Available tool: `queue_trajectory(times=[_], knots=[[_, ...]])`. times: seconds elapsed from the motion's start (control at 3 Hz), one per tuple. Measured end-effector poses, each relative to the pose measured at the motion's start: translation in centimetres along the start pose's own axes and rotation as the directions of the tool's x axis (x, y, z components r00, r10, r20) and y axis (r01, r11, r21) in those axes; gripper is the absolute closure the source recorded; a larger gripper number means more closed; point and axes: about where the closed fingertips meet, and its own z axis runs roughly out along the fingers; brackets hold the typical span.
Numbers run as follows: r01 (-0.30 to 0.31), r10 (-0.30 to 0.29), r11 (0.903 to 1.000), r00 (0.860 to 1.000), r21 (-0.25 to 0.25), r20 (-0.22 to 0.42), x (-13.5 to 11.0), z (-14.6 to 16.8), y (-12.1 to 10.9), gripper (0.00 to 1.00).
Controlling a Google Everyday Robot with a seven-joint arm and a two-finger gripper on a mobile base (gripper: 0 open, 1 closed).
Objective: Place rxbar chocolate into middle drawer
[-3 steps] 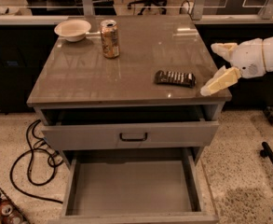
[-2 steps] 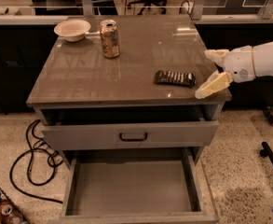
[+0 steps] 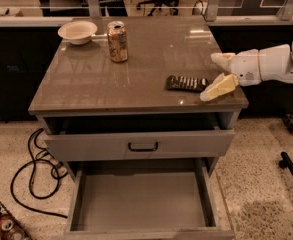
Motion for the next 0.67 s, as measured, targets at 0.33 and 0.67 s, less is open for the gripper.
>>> queue_trajectory(times=[0.33, 0.67], knots=[[-0.007, 0.007, 0.9999, 1.000, -0.009, 0.028, 0.01, 0.99, -0.45, 0.00], [0.007, -0.006, 0.9996, 0.999, -0.027, 0.046, 0.59, 1.69, -0.34, 0.00]])
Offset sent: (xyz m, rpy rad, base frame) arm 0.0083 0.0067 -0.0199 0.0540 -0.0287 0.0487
